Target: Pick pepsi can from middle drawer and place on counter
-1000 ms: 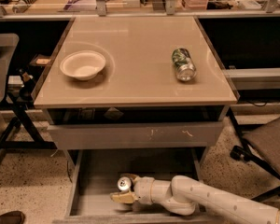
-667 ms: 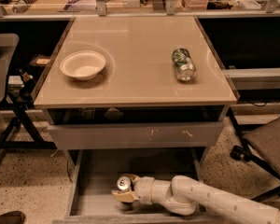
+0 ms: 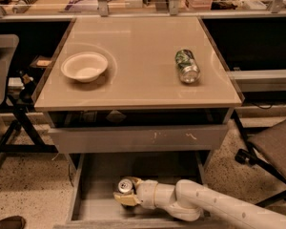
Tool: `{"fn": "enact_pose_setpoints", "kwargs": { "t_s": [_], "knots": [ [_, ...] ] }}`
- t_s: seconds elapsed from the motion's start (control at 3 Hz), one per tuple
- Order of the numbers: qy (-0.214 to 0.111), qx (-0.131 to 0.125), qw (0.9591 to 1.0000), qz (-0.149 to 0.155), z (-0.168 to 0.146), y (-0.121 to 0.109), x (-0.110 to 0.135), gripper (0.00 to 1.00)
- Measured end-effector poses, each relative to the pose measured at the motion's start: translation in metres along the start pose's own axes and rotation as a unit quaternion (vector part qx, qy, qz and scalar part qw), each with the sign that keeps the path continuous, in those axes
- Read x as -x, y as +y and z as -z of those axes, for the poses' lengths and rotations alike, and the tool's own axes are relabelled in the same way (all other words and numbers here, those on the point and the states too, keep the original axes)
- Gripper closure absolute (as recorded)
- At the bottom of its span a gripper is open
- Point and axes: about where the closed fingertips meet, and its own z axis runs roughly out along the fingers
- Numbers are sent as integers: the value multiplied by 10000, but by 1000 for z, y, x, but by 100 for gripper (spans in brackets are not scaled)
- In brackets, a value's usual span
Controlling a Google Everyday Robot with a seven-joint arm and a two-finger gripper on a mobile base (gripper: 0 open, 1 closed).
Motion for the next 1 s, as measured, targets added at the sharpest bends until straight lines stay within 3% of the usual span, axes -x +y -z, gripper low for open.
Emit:
{"fn": "enact_pose_setpoints", "kwargs": {
  "t_s": [1.0],
  "knots": [
    [-148, -314, 9990, -266, 39, 10, 59, 100]
  ]
}}
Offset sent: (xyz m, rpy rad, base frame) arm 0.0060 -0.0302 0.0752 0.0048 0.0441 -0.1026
